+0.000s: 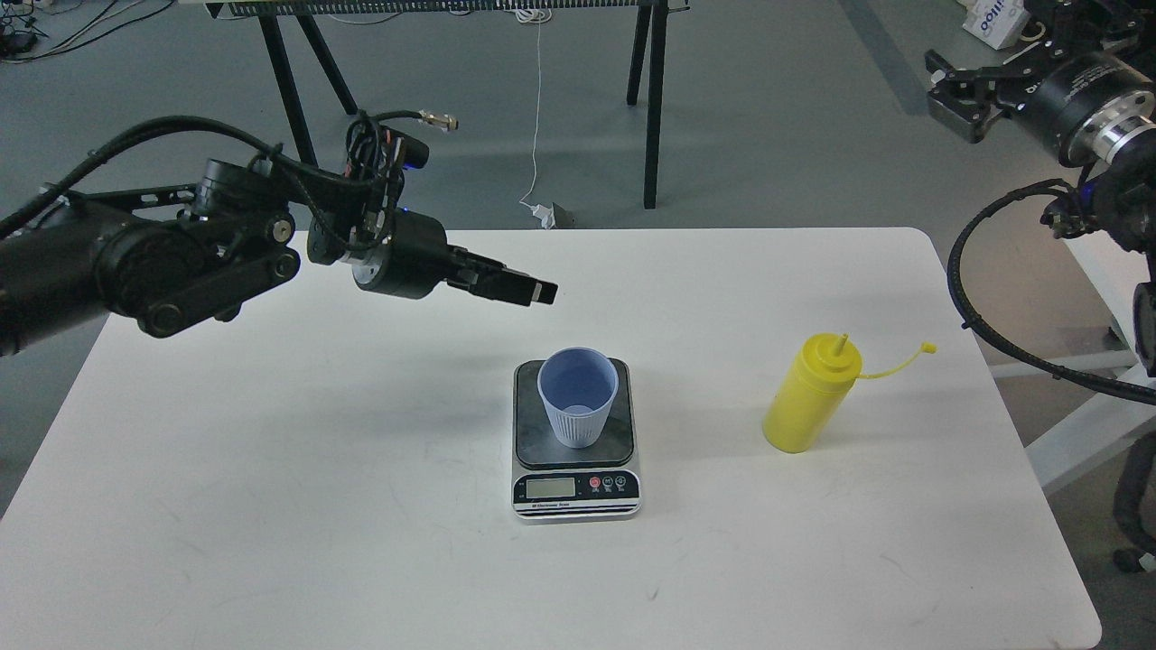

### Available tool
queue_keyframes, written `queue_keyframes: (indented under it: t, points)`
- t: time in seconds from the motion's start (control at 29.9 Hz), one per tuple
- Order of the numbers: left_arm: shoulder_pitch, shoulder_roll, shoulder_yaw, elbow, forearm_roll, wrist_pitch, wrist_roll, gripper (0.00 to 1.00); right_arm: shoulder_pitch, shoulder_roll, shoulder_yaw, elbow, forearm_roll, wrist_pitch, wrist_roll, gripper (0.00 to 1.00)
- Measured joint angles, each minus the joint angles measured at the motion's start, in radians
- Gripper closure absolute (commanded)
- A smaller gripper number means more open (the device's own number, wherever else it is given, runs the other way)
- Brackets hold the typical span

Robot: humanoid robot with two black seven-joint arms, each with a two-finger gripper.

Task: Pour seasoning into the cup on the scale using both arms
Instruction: 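Open the left gripper and withdraw it from the cup, then reach the right gripper to the yellow bottle and grasp it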

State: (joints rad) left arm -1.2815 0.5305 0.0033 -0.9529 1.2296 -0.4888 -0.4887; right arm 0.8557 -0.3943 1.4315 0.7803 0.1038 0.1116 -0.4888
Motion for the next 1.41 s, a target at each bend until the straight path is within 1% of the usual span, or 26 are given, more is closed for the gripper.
queue_keyframes:
  t: [0.1, 0.23, 0.37, 0.44, 0.5, 0.6, 0.77, 0.9, 1.0, 1.1, 1.41]
  points:
    - [0.0, 0.049, -0.042, 0.071, -0.152, 0.0, 0.0, 0.02, 0.029, -0.046, 0.072, 0.044, 0.023, 0.0, 0.0, 0.01]
    - [0.014, 0.07, -0.089, 0.243, -0.383, 0.0, 0.0, 0.01, -0.008, -0.1, 0.209, 0.068, 0.151, 0.0, 0.0, 0.01]
    - [0.03, 0.061, -0.11, 0.432, -0.629, 0.0, 0.0, 0.01, -0.165, -0.128, 0.283, 0.106, 0.334, 0.003, 0.0, 0.01]
    - [0.046, 0.048, -0.112, 0.502, -0.745, 0.0, 0.0, 0.01, -0.266, -0.129, 0.292, 0.152, 0.42, 0.004, 0.0, 0.01]
    - [0.07, 0.021, -0.113, 0.547, -0.851, 0.0, 0.0, 0.01, -0.375, -0.121, 0.294, 0.202, 0.497, 0.004, 0.0, 0.01]
    - [0.1, -0.026, -0.12, 0.592, -0.948, 0.0, 0.0, 0.01, -0.546, -0.098, 0.292, 0.282, 0.572, 0.004, 0.0, 0.01]
    - [0.155, -0.131, -0.202, 0.682, -0.973, 0.0, 0.0, 0.01, -0.857, -0.07, 0.264, 0.442, 0.59, 0.011, 0.0, 0.01]
    - [0.163, -0.175, -0.223, 0.73, -0.975, 0.0, 0.0, 0.01, -1.008, -0.069, 0.175, 0.489, 0.576, 0.073, 0.0, 0.01]
    - [0.163, -0.186, -0.228, 0.737, -0.976, 0.0, 0.0, 0.01, -1.045, -0.069, 0.096, 0.463, 0.539, 0.124, 0.0, 0.01]
    - [0.166, -0.186, -0.23, 0.738, -0.977, 0.0, 0.0, 0.01, -1.047, -0.056, 0.052, 0.423, 0.505, 0.143, 0.0, 0.01]
    - [0.177, -0.172, -0.228, 0.737, -0.978, 0.0, 0.0, 0.01, -0.963, 0.094, -0.007, 0.299, 0.371, 0.152, 0.0, 0.01]
